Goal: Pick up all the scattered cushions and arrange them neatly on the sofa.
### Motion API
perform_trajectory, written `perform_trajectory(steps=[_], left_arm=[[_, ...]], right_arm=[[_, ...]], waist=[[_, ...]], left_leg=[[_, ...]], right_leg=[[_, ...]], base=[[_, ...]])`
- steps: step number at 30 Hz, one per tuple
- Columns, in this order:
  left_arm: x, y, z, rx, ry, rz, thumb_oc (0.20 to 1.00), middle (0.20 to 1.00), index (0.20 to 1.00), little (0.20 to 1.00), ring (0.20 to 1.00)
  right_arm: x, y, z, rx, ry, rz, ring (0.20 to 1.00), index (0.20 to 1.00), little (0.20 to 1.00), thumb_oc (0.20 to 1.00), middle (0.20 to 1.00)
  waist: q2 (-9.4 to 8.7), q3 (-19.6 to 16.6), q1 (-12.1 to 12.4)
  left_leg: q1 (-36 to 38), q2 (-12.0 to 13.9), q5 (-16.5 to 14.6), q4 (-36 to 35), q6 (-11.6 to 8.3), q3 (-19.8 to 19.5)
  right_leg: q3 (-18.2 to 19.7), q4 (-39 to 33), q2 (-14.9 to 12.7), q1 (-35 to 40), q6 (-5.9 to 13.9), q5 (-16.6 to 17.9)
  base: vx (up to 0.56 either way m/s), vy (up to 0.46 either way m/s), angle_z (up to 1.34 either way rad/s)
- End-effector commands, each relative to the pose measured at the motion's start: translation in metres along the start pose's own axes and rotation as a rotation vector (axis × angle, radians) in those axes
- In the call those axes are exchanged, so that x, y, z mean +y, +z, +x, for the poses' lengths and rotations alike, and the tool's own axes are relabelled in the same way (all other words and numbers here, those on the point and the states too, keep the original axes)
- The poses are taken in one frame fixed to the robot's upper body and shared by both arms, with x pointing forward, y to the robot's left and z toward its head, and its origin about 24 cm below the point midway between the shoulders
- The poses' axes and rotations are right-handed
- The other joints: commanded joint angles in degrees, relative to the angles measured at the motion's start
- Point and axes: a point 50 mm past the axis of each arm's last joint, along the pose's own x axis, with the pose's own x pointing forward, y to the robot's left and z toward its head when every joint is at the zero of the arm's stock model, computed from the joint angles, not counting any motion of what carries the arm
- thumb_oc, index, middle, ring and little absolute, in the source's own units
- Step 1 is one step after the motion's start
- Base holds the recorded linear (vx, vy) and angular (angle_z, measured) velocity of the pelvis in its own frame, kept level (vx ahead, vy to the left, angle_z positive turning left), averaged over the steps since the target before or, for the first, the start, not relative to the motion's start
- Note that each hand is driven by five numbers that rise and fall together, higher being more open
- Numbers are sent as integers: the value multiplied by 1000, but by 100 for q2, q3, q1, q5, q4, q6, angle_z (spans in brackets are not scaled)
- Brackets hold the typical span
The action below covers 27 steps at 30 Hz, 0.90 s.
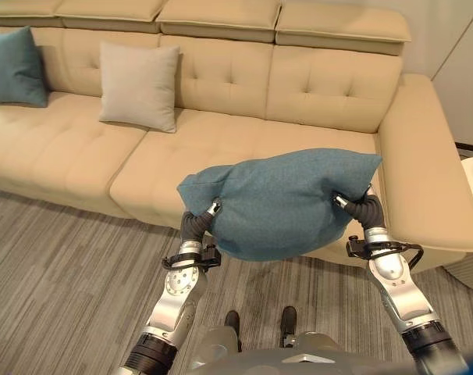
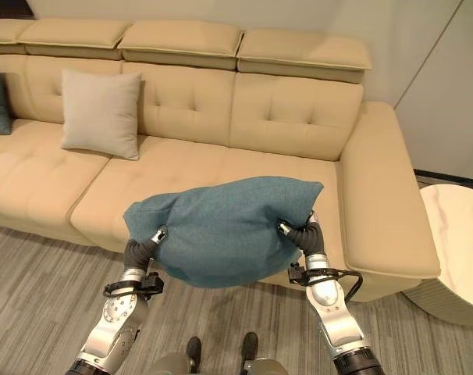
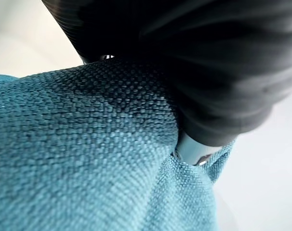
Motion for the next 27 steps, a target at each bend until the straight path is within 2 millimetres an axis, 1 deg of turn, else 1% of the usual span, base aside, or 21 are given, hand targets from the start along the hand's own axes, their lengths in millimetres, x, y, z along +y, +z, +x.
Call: perform_trajectory(steps=[1,2,3,4,5,6,9,11,13,14,15,17,18,19,20,21,23,25,27], left_arm=[[-16,39,10,-200,-132,-38,200,200,200,200,200],[-15,40,10,-201,-133,-37,200,200,200,200,200],[-15,40,10,-201,-133,-37,200,200,200,200,200],[-15,41,10,-205,-134,-38,200,200,200,200,200],[-16,42,10,-209,-133,-42,200,200,200,200,200],[-16,43,8,-213,-136,-43,200,200,200,200,200],[-16,42,6,-210,-139,-36,200,200,200,200,200],[-14,44,6,-215,-145,-23,200,200,200,200,200],[-15,45,6,-217,-153,-10,200,200,200,200,200],[-14,46,6,-221,-153,-3,200,200,200,200,200],[-13,47,6,-223,-153,4,200,200,200,200,200],[-12,48,6,-229,-154,17,200,200,200,200,200],[-11,48,6,-229,-154,19,200,200,200,200,200],[-11,48,6,-232,-153,15,200,200,200,200,200],[-11,49,6,-233,-153,13,200,200,200,200,200],[-11,48,5,-233,-156,11,200,200,200,200,200],[-12,48,5,-230,-163,7,200,200,200,200,200],[-11,47,5,-228,-165,9,200,200,200,200,200],[-11,49,7,-238,-164,9,200,200,200,200,200]], right_arm=[[-5,49,9,-256,-38,109,200,200,200,200,200],[-6,49,10,-256,-48,121,200,200,200,200,200],[-6,49,10,-256,-49,121,200,200,200,200,200],[-6,49,10,-254,-59,127,200,200,200,200,200],[-6,49,10,-253,-68,135,200,200,200,200,200],[-1,51,9,-266,-53,143,200,200,200,200,200],[2,50,9,-261,-44,145,200,200,200,200,200],[5,52,10,-268,-33,149,200,200,200,200,200],[7,53,10,-271,-29,158,200,200,200,200,200],[9,54,11,-275,-22,162,200,200,200,200,200],[11,56,12,-283,-15,163,200,200,200,200,200],[14,58,12,-293,-5,170,200,200,200,200,200],[15,58,12,-293,-5,177,200,200,200,200,200],[17,58,12,-294,2,181,200,200,200,200,200],[17,59,12,-294,5,178,200,200,200,200,200],[18,59,13,-294,10,175,200,200,200,200,200],[18,60,14,-298,15,176,200,200,200,200,200],[16,61,15,-304,10,175,200,200,200,200,200],[14,61,16,-309,0,170,200,200,200,200,200]], waist=[[-184,-237,-88],[-159,-233,-30],[-165,-237,-32],[-160,-226,1],[-159,-216,36],[-94,-296,86],[-114,-382,96],[-159,-447,133],[-178,-486,150],[-174,-477,158],[-149,-434,135],[-93,-359,72],[-66,-337,59],[-45,-322,46],[-20,-305,30],[-5,-304,24],[4,-282,1],[-29,-258,-70],[-28,-207,-158]], left_leg=[[166,-22,-655,-500,200,244],[-77,-73,-310,-825,167,291],[-66,-82,-293,-852,167,291],[-240,-97,-141,-969,140,364],[-366,-92,-76,-999,130,423],[-198,-70,-3,-1254,187,390],[-62,-121,-21,-1318,227,356],[110,-156,-125,-1348,304,433],[250,-207,-263,-1332,399,516],[422,-238,-391,-1354,506,592],[527,-247,-458,-1369,571,614],[667,-224,-533,-1394,650,654],[737,-218,-571,-1413,667,658],[837,-232,-618,-1451,676,681],[923,-248,-650,-1508,686,672],[980,-254,-674,-1553,680,667],[1132,-302,-742,-1647,680,626],[1285,-392,-813,-1691,664,539],[1413,-428,-880,-1716,629,436]], right_leg=[[325,160,-138,280,825,-416],[335,101,-55,396,822,-494],[333,99,-61,396,823,-495],[348,75,-20,479,811,-562],[374,84,6,519,787,-612],[449,169,115,605,762,-744],[504,229,71,694,776,-821],[574,412,-21,730,816,-929],[597,743,-118,682,884,-969],[618,1350,-238,466,1019,-881],[649,1818,-309,225,1110,-762],[707,2476,-344,-160,1244,-521],[687,2630,-371,-303,1245,-499],[604,2591,-425,-449,1237,-448],[517,2429,-466,-533,1209,-474],[436,2205,-485,-566,1182,-504],[343,1686,-482,-728,1152,-371],[408,1091,-418,-896,1191,-139],[564,779,-333,-1050,1245,63]], base=[[261,-33,36],[145,-4,53],[145,3,61],[93,7,16],[293,99,2],[243,98,-11],[246,102,-42],[228,141,-39],[185,183,-27],[157,197,-15],[141,193,-22],[84,126,-23],[114,100,-4],[148,71,2],[157,37,-6],[183,14,-17],[203,-6,-21],[231,-20,-18],[240,-28,-2]])
